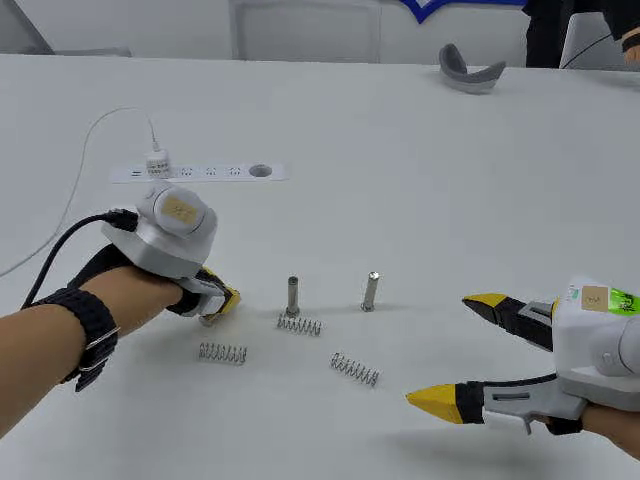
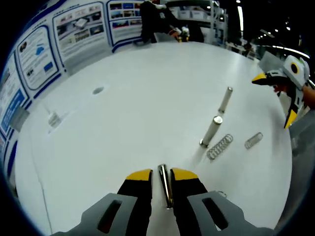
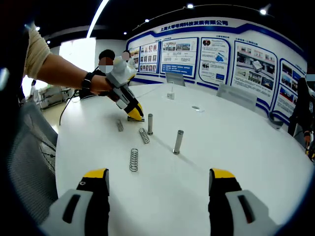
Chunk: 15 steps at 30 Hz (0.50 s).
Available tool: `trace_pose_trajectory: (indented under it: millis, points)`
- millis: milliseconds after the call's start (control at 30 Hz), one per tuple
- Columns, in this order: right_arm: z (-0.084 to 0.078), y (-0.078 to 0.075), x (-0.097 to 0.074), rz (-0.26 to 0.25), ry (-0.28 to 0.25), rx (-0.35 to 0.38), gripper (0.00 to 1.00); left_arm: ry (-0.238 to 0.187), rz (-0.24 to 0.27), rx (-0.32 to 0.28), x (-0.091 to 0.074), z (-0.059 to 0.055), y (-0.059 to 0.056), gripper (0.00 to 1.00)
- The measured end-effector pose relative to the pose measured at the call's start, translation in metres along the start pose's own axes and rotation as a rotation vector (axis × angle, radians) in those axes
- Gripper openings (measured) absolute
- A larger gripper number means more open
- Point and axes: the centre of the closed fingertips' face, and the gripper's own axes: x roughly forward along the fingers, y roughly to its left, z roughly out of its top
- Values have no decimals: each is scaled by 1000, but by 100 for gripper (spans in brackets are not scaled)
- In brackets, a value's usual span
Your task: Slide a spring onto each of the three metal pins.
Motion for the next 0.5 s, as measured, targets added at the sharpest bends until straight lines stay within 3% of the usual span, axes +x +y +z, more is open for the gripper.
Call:
trace_pose_trajectory:
  millis: [500]
  points:
    - [-2,0,0,-1,5,-1,85,99,2,5,6,-3,2,10]
